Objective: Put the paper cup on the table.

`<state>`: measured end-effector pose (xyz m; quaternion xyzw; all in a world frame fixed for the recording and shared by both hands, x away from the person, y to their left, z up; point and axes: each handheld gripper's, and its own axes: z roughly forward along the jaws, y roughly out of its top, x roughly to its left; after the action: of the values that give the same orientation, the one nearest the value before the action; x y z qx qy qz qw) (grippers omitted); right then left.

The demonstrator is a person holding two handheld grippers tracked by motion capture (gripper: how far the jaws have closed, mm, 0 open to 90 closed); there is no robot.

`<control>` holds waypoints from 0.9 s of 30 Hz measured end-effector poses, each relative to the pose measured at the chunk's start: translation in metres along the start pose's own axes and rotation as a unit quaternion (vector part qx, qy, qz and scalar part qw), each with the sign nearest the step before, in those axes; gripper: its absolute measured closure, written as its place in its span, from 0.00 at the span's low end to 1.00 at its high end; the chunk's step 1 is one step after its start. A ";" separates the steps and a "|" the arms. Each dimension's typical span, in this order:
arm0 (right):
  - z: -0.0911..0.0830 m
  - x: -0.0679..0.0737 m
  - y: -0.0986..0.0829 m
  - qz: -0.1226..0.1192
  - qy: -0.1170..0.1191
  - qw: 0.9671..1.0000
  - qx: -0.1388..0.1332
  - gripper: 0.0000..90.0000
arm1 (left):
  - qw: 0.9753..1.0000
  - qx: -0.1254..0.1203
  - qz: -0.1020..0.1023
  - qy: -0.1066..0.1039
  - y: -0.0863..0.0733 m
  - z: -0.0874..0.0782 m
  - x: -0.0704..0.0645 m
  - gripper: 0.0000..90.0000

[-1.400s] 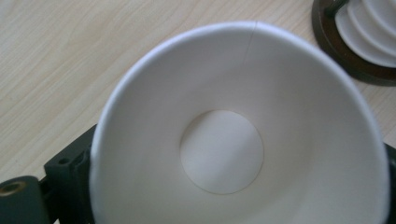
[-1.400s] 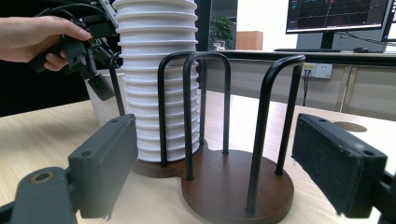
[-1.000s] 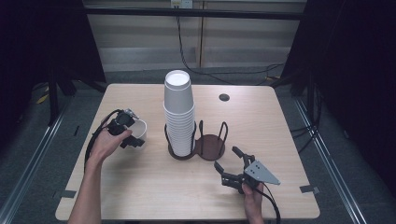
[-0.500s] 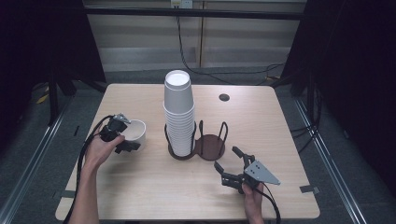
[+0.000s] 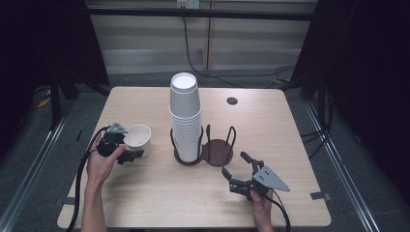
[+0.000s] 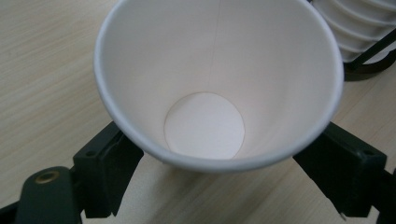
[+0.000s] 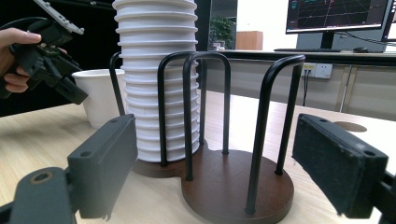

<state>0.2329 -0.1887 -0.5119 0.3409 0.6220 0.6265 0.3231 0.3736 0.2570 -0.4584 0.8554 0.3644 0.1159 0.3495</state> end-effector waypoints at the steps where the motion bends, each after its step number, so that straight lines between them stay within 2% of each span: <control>1: 0.000 0.000 0.000 0.000 0.000 1.000 0.000 0.15 | 1.000 -0.011 -0.005 0.002 -0.002 0.000 -0.001 0.18; 5: 0.000 0.000 0.000 0.000 0.000 1.000 0.000 0.15 | 0.999 -0.033 -0.014 0.003 -0.009 -0.005 -0.004 0.18; 7: 0.000 0.000 0.000 0.000 0.000 1.000 0.000 0.15 | 0.998 -0.052 -0.028 0.003 -0.010 -0.006 -0.006 0.18; 8: 0.000 0.000 0.000 0.000 0.000 1.000 0.000 0.15 | 0.998 -0.057 -0.027 0.002 -0.011 -0.007 -0.007 0.18; 13: 0.000 0.000 0.000 0.000 -0.003 1.000 0.000 0.15 | 0.995 -0.090 -0.033 0.019 -0.020 -0.014 -0.014 0.18; 16: 0.000 0.000 0.000 0.000 -0.003 1.000 0.000 0.15 | 0.993 -0.112 -0.044 0.020 -0.026 -0.017 -0.019 0.18; 18: 0.000 0.000 0.000 0.000 -0.003 1.000 0.000 0.15 | 0.991 -0.126 -0.043 0.023 -0.029 -0.020 -0.023 0.18; 19: 0.000 0.000 0.000 0.000 -0.003 1.000 0.000 0.15 | 0.991 -0.127 -0.040 0.021 -0.030 -0.021 -0.025 0.18; 20: 0.000 0.000 0.000 0.000 -0.003 1.000 0.000 0.15 | 0.990 -0.135 -0.044 0.020 -0.030 -0.021 -0.028 0.18; 21: 0.000 0.000 0.000 0.000 -0.003 1.000 0.000 0.15 | 0.989 -0.138 -0.041 0.018 -0.031 -0.023 -0.029 0.18; 22: 0.000 0.000 0.000 0.000 -0.003 1.000 -0.001 0.15 | 0.988 -0.147 -0.046 0.011 -0.032 -0.026 -0.032 0.18; 23: 0.000 0.000 0.000 0.000 -0.003 1.000 -0.001 0.15 | 0.985 -0.161 -0.054 0.008 -0.033 -0.028 -0.035 0.18; 27: 0.000 0.000 0.000 0.000 -0.003 1.000 -0.001 0.15 | 0.982 -0.184 -0.046 0.006 -0.039 -0.033 -0.044 0.18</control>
<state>0.2325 -0.1887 -0.5119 0.3428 0.6205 0.6260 0.3249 0.3066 0.2622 -0.4590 0.7580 0.3778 0.1700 0.5037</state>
